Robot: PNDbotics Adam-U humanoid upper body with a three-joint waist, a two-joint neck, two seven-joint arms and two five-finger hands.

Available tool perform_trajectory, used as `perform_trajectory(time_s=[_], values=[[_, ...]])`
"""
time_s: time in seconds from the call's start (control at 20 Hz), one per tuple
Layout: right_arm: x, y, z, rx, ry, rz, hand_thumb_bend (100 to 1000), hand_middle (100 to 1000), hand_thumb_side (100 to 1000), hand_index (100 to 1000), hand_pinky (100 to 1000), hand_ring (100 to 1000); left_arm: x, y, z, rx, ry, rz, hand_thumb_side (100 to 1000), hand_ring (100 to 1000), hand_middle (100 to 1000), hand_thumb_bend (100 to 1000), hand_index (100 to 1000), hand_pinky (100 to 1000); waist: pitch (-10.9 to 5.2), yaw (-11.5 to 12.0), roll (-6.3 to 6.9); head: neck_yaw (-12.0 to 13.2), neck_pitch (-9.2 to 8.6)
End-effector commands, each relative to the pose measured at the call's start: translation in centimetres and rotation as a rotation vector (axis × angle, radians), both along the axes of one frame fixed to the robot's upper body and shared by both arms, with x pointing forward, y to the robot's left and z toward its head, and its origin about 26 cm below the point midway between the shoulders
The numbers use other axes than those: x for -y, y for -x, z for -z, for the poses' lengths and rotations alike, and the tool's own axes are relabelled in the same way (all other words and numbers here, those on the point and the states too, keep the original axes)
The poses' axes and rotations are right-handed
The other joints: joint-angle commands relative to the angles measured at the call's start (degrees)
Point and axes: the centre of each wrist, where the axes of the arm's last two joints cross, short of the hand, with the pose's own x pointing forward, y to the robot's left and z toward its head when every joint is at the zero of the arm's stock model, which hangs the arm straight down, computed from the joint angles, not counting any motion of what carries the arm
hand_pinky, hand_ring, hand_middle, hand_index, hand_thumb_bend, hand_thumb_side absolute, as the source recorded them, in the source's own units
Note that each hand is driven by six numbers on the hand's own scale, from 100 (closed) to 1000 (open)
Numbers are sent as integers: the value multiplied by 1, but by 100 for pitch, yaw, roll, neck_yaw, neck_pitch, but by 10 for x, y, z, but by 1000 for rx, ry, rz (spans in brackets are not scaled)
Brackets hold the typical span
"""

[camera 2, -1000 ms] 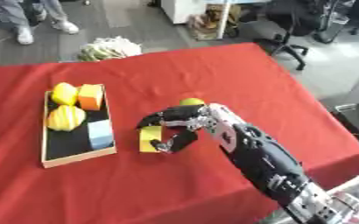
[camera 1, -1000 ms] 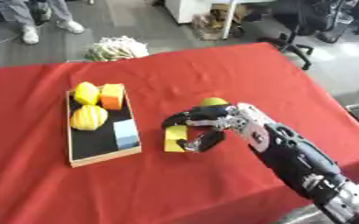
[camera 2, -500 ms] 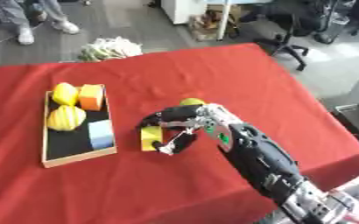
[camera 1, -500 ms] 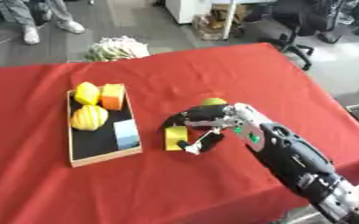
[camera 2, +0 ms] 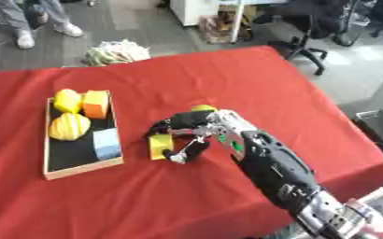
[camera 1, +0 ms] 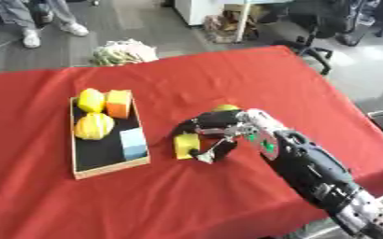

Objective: Pick up objects on the table and place them in the box.

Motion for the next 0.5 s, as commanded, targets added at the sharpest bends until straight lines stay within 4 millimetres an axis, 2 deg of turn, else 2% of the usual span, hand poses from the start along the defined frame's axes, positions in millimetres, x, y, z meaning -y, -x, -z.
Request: perform_trajectory(time_s=[0.05, 0.3, 0.5], values=[[10, 0, 2, -30, 101, -87, 100, 793, 302, 890, 609, 686, -1, 0, -7, 26, -12, 10, 885, 516, 552, 100, 806, 644, -35, 10, -11, -76, -21], [11, -2, -3, 6, 68, -82, 100, 746, 291, 858, 525, 587, 0, 0, -8, 29, -11, 13, 884, 516, 553, 100, 806, 646, -29, 18, -2, -37, -21], [13, -4, -11, 51, 16, -75, 100, 663, 269, 785, 427, 487, 0, 0, -8, 29, -11, 14, 884, 517, 553, 100, 806, 646, -31, 24, -2, -21, -21]])
